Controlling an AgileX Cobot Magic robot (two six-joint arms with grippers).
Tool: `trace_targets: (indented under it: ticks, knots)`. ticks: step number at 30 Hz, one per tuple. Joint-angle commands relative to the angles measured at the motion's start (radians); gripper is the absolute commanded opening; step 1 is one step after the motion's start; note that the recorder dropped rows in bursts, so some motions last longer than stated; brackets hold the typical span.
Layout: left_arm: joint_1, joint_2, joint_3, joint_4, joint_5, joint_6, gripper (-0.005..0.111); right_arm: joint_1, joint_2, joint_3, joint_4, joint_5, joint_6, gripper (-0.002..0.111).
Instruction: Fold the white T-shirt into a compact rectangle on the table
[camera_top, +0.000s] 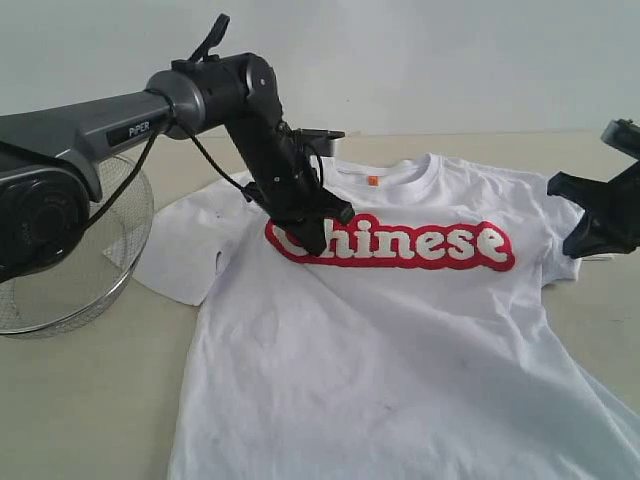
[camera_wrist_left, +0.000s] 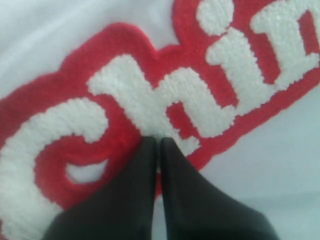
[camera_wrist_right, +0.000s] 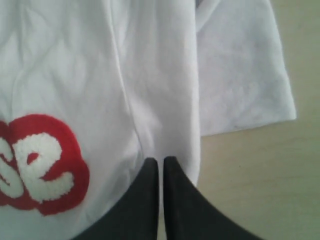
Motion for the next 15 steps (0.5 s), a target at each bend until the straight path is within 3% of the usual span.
trace_targets:
  ticks: [1, 6, 15]
  knots:
    - [0.013, 0.037, 0.013, 0.063, 0.000, -0.008, 0.005, -0.001, -0.001, -0.010, 0.000, -0.092, -0.001, 0.000]
    - [0.013, 0.037, 0.013, 0.056, 0.000, -0.008, 0.005, -0.001, 0.048, -0.076, -0.095, -0.086, 0.104, 0.000]
    - [0.013, 0.037, 0.013, 0.059, 0.000, -0.005, 0.005, -0.028, 0.059, -0.103, -0.123, -0.089, 0.104, 0.000]
